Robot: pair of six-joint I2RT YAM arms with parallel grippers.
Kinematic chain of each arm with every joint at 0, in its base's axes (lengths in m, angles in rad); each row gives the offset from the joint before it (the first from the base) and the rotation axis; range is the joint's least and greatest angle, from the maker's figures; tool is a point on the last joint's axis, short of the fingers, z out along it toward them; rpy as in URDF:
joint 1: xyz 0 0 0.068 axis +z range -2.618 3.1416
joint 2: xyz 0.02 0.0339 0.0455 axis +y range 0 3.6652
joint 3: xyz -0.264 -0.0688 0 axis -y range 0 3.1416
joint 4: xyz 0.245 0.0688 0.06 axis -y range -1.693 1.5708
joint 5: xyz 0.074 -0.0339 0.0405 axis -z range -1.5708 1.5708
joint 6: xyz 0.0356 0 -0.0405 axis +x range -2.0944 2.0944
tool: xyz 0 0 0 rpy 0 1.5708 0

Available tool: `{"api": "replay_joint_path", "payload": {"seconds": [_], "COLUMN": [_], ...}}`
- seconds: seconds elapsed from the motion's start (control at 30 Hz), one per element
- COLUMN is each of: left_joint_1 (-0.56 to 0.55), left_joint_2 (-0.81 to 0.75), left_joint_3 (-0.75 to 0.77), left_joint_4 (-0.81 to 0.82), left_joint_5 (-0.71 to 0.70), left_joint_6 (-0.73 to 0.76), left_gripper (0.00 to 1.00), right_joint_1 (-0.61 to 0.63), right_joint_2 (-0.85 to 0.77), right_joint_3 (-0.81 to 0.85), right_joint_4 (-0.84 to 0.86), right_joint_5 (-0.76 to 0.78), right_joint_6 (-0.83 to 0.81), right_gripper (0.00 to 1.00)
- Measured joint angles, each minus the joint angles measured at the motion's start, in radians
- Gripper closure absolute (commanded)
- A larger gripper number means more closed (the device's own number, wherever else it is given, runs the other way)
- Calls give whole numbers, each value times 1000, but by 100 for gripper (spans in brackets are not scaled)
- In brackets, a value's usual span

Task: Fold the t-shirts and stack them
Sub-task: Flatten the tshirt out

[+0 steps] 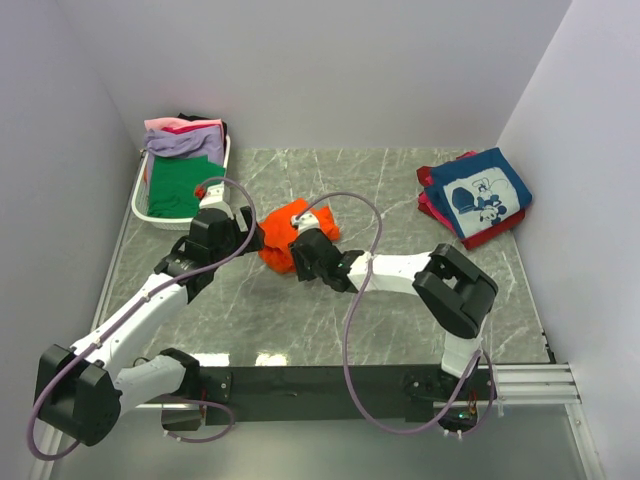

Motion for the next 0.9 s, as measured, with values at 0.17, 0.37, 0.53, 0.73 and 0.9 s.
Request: {"api": "replay_joint_path", "payload": {"seconds": [0.17,0.37,0.53,0.73,0.9], "left_joint_1": [1,1,1,1,1], "left_joint_2": [-2,-12,-39,-41,-44], "left_joint_3": [0,0,0,0,0], "left_joint_4": [-1,-20,-22,-21,-20], "left_joint_5": [5,23,30,45,60], "left_joint_6": [0,-1,-1,0,0], "left_gripper": [9,9,9,9,9], "right_joint_1": [-51,-74,-74,-74,-74], "right_joint_2": [0,32,46,13,-106], "right_joint_3": [0,14,20,20,20], "right_joint_4": [4,-4,-21,-53,-92], "right_joint_5": [-40,-41,-60,-65,-65], "right_joint_6": [-5,-22,-39,-39,-44], "right_gripper": [70,74,100,100,100]}}
